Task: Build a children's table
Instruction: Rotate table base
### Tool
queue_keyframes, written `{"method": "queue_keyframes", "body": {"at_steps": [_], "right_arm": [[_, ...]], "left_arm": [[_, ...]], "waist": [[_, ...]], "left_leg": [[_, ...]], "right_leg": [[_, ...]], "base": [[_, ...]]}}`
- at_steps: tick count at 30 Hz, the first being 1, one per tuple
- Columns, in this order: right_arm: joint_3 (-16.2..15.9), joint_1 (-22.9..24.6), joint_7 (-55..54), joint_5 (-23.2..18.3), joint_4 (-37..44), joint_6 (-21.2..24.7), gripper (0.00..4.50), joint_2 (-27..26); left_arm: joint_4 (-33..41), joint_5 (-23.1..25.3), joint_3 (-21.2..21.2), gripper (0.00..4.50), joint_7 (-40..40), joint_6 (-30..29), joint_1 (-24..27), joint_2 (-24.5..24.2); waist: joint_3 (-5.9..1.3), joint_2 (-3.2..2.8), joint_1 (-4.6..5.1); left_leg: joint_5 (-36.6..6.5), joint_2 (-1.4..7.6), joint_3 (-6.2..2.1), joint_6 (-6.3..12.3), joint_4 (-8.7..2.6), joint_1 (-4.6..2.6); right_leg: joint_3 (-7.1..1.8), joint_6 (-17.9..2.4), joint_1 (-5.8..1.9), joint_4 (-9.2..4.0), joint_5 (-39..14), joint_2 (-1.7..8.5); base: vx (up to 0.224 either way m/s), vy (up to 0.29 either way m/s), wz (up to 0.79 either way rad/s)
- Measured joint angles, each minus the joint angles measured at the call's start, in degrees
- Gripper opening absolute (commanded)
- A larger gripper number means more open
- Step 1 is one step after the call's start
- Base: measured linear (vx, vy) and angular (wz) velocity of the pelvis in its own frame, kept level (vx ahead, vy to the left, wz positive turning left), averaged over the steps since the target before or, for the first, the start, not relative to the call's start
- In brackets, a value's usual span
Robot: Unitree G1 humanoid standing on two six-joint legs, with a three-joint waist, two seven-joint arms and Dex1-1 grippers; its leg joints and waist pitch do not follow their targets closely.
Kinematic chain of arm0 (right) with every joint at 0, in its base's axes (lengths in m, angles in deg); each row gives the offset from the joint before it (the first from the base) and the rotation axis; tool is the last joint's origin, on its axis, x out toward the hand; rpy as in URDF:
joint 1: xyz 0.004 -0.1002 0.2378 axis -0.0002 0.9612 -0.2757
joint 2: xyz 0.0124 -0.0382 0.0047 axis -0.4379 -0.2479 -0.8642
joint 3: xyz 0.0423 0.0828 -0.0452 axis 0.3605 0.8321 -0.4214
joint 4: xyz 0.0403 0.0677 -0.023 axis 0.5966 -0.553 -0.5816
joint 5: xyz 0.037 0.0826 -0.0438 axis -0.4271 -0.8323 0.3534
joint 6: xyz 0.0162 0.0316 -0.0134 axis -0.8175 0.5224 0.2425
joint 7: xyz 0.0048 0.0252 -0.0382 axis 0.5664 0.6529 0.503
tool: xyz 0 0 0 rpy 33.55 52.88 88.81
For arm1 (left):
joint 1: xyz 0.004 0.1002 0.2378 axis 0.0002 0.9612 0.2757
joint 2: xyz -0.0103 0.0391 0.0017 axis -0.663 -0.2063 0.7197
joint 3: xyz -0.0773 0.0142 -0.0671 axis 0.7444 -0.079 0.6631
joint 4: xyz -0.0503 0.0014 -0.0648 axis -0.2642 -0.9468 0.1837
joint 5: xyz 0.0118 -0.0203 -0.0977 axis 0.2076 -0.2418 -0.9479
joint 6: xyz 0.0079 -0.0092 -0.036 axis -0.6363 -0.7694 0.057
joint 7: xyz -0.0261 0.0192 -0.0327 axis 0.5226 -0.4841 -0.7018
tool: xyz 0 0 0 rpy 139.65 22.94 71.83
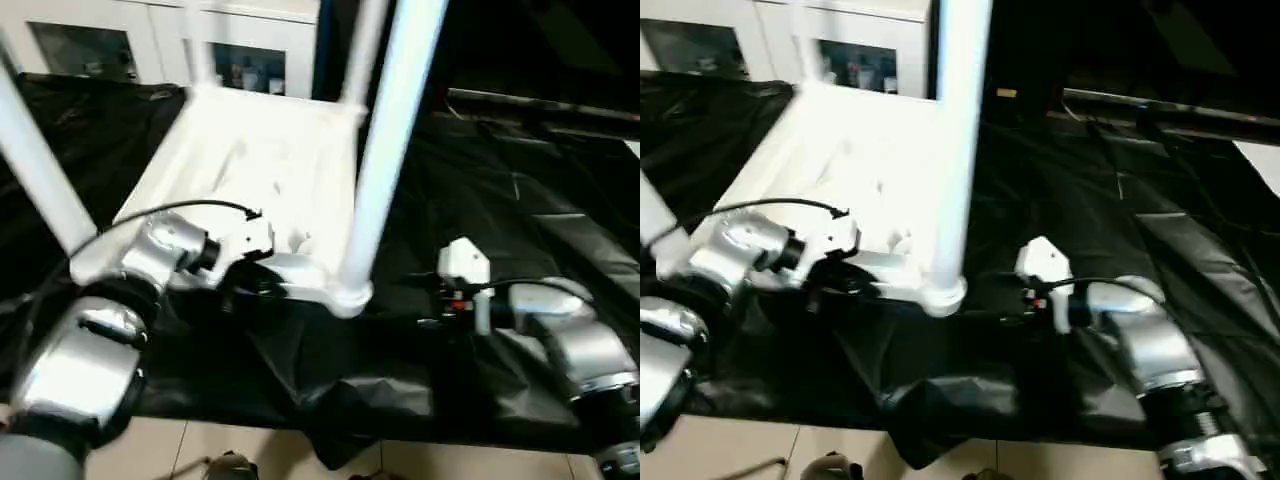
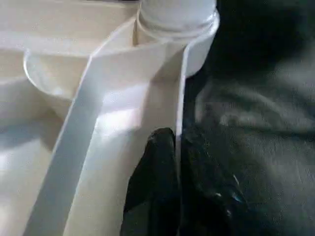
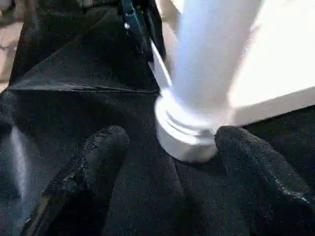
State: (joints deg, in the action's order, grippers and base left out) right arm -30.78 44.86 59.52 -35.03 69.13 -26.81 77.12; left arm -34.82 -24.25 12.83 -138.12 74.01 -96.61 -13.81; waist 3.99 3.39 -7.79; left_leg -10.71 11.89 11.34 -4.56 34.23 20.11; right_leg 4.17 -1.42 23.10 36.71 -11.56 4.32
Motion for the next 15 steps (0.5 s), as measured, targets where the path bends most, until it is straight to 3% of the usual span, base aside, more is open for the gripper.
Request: {"method": "queue_keyframes", "body": {"at_steps": [4,7,8,15], "right_arm": [[0.2,0.1,-2.5,0.0,-0.8,-0.1,4.1,-1.0],[0.5,0.1,-4.3,0.2,-1.9,-1.0,4.16,-1.4],[0.8,0.1,-4.9,0.3,-2.5,-1.5,4.41,-1.6],[1.3,-2.3,-9.6,2.2,-6.2,-4.4,4.41,-3.7]], "left_arm": [[6.0,-0.9,0.9,0.0,3.6,-2.6,3.8,0.3],[16.4,-1.0,2.4,0.0,7.3,-6.3,10.4,1.5],[19.3,-1.0,2.8,0.0,8.6,-7.1,12.4,2.5],[26.4,-0.3,1.7,0.0,12.2,-10.2,16.1,2.9]], "waist": [[-0.17,-0.26,0.1],[-0.6,-0.4,0.59],[-0.7,-0.29,0.56],[-1.41,0.78,0.75]], "left_leg": [[0.0,-0.02,0.02,0.01,0.0,-0.06],[-0.1,-0.08,0.13,0.12,-0.02,-0.04],[-0.1,-0.09,0.13,0.14,-0.02,-0.05],[-0.1,-0.1,0.1,0.15,-0.02,-0.09]], "right_leg": [[-0.04,0.0,-0.06,0.0,0.0,0.02],[-0.13,0.1,-0.12,-0.05,-0.1,0.09],[-0.14,0.2,-0.17,-0.05,-0.1,0.1],[-0.14,0.5,-0.23,-0.09,-0.3,0.09]], "base": [[0.0,0.0,0.0],[0.0,0.0,0.0],[0.0,0.0,0.0],[0.0,0.0,0.0]]}}
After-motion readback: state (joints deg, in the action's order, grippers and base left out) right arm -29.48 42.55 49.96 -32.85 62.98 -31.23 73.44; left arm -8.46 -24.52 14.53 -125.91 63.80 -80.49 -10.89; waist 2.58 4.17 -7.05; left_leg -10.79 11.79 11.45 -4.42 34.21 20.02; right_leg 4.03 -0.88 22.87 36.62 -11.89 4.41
